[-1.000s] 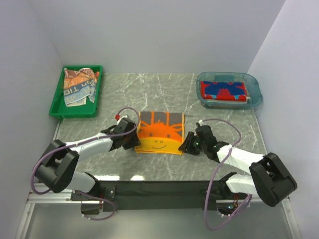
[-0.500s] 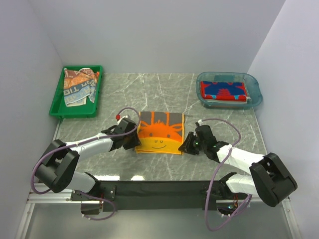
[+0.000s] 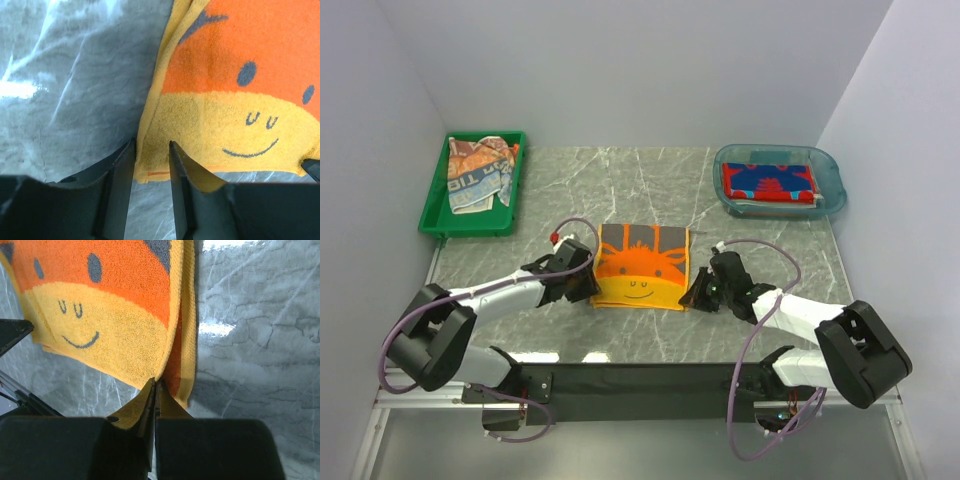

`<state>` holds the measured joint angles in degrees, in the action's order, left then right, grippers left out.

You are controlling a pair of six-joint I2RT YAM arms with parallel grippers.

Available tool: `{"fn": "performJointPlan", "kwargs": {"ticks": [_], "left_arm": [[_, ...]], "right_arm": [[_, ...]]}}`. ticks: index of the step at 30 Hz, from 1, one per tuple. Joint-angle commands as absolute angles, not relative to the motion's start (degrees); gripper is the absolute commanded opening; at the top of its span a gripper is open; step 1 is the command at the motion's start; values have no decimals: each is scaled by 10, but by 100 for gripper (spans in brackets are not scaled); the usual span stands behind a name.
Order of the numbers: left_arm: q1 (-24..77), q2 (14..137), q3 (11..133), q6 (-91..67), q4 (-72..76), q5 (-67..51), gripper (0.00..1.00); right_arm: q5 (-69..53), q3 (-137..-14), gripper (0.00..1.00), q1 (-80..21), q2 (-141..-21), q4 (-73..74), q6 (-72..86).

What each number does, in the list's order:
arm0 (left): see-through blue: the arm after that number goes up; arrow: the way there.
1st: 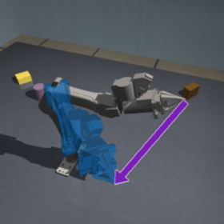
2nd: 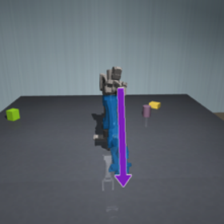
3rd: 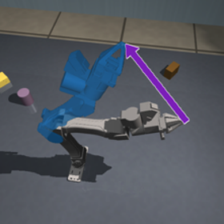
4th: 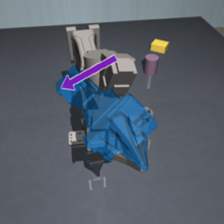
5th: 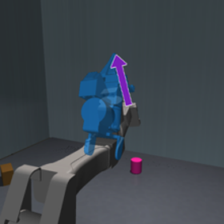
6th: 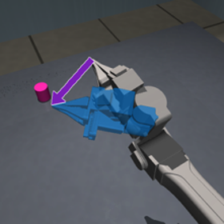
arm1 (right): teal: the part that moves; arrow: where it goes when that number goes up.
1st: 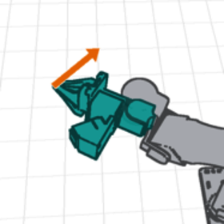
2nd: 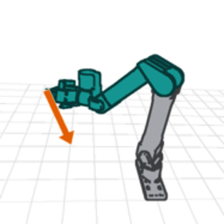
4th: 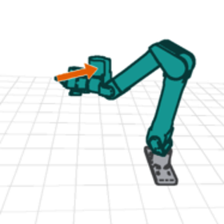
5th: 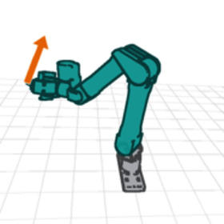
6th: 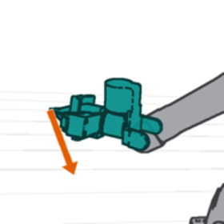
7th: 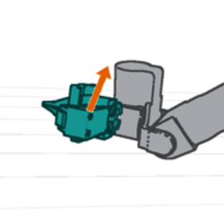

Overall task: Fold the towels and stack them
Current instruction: Fold the towel

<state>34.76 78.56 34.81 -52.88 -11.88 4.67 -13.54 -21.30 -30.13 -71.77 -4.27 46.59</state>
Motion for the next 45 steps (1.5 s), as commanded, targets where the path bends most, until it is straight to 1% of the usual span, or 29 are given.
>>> {"fn": "performJointPlan", "kwargs": {"ticks": [1, 3, 7, 10, 11, 12, 14, 15, 17, 19, 21, 24, 32, 34, 38, 40, 41, 42, 43, 44, 45], "left_arm": [[353, 767, 326, -541, -155, 49, 39], [353, 759, 317, -547, -156, 47, 37], [359, 751, 302, -554, -150, 43, 37], [359, 761, 305, -553, -147, 44, 34], [360, 767, 306, -552, -147, 41, 27], [362, 769, 309, -553, -147, 41, 24], [364, 770, 312, -554, -150, 47, 14], [365, 768, 315, -555, -153, 50, 13], [366, 762, 319, -555, -163, 55, 8], [366, 756, 327, -556, -180, 67, 7], [366, 748, 336, -554, -190, 76, 2], [367, 742, 351, -551, -210, 81, 1], [366, 737, 416, -529, -260, 96, 1], [362, 743, 451, -519, -269, 96, 1], [331, 793, 539, -487, -278, 78, 1], [294, 821, 612, -471, -286, 66, 1], [280, 853, 640, -459, -291, 59, 1], [257, 869, 699, -453, -294, 42, 1], [247, 886, 730, -442, -297, 35, 1], [238, 922, 792, -437, -308, 29, 1], [223, 940, 823, -433, -312, 18, 1]], "right_arm": [[-126, -222, 0, -305, -701, -50, 460], [-127, -221, 0, -305, -700, -52, 461], [-131, -219, 0, -305, -704, -61, 463], [-133, -219, 0, -306, -708, -64, 463], [-134, -220, 0, -306, -708, -63, 463], [-133, -220, 0, -306, -708, -62, 463], [-129, -220, 0, -305, -704, -60, 461], [-127, -221, 0, -306, -701, -55, 459], [-121, -226, 0, -306, -697, -47, 455], [-118, -232, 0, -306, -691, -34, 450], [-108, -245, 0, -306, -685, -15, 440], [-93, -272, 0, -306, -677, 16, 422], [-58, -361, 0, -300, -669, 84, 373], [-51, -387, 0, -295, -678, 102, 361], [-47, -493, 0, -260, -717, 121, 324], [-57, -540, 0, -242, -758, 130, 312], [-66, -594, 0, -236, -774, 134, 296], [-68, -623, 0, -222, -808, 147, 288], [-67, -651, 0, -219, -825, 151, 280], [-67, -702, 0, -215, -842, 155, 266], [-69, -725, 0, -208, -872, 155, 259]]}}
